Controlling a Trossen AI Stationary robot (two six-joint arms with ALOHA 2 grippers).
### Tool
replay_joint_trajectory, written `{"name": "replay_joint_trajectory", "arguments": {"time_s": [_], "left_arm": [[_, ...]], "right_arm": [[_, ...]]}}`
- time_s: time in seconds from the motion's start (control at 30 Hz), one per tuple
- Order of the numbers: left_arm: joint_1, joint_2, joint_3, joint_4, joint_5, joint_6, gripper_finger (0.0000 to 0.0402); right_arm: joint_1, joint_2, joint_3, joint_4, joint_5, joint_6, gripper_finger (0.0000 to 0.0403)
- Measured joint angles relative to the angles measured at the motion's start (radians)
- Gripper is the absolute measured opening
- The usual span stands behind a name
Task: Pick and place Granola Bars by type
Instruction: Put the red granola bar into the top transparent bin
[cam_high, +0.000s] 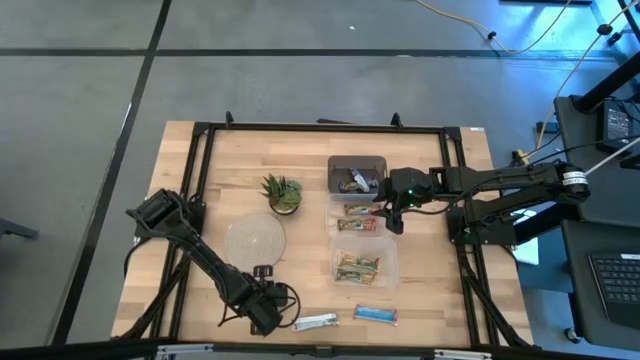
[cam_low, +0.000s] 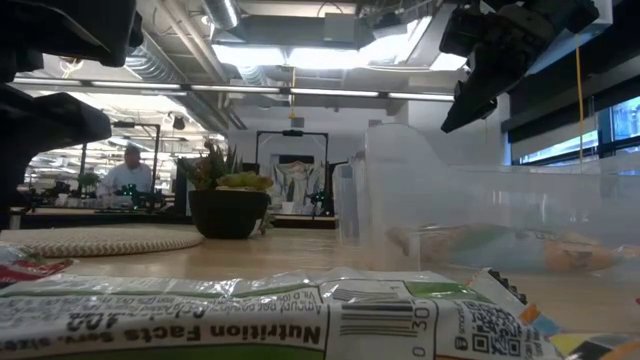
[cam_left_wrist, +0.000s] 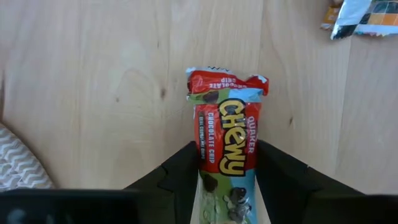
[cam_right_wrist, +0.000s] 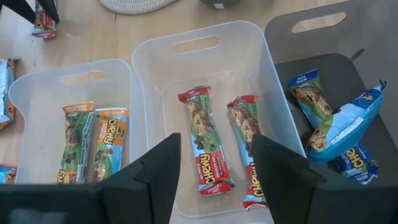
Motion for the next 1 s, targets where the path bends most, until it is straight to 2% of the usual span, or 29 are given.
{"name": "replay_joint_trajectory", "arguments": {"time_s": [0.4,0.6,0.77,1.0], "left_arm": [[0.036,0.000,-0.001,0.014,0.010,0.000,0.0069],[0.096,-0.029,-0.009,0.003,-0.010,-0.003,0.0066],[0.162,-0.108,-0.006,0.017,-0.016,-0.018,0.0065],[0.319,-0.232,-0.005,0.092,-0.146,0.110,0.0065]], "right_arm": [[0.000,0.000,0.000,0.000,0.000,-0.024,0.0200],[0.000,0.000,0.000,0.000,0.000,-0.023,0.0200],[0.000,0.000,0.000,0.000,0.000,-0.023,0.0200],[0.000,-0.009,-0.001,-0.005,0.000,-0.014,0.0200]]}}
